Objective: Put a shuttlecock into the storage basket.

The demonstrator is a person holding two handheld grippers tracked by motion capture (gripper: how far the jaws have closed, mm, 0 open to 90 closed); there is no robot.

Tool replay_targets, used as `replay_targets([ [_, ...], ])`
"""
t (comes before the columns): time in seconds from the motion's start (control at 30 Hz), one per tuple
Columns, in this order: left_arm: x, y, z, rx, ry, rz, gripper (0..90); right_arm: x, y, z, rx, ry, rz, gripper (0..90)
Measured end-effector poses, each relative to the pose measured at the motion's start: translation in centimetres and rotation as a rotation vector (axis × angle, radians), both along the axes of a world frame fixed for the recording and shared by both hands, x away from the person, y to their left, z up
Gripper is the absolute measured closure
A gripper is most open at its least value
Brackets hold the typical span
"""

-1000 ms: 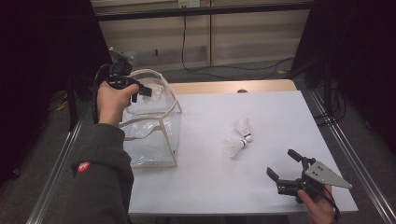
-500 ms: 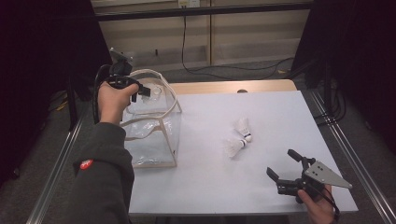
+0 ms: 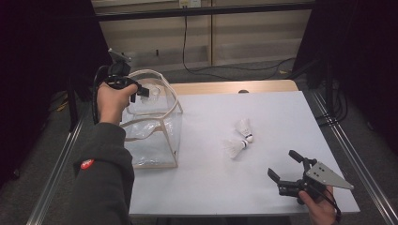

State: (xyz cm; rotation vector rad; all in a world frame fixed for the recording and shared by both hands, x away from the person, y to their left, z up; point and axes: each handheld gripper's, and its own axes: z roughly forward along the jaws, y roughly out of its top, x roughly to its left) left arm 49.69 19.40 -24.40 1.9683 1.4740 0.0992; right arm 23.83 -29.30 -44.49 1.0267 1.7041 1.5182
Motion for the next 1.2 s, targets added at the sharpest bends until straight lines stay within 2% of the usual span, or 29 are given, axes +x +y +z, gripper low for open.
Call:
replay_targets([
  [0.7, 0.18, -0.05, -0.3, 0.002, 0.005, -0.001, 89.7, 0.04, 0.01, -0.03, 0.0, 0.002, 0.0, 1.9],
  [1.2, 0.66, 0.17, -0.55, 0.004, 0.011, 0.018, 89.7, 0.07, 0.01, -0.01, -0.004, -0.003, 0.002, 1.9],
])
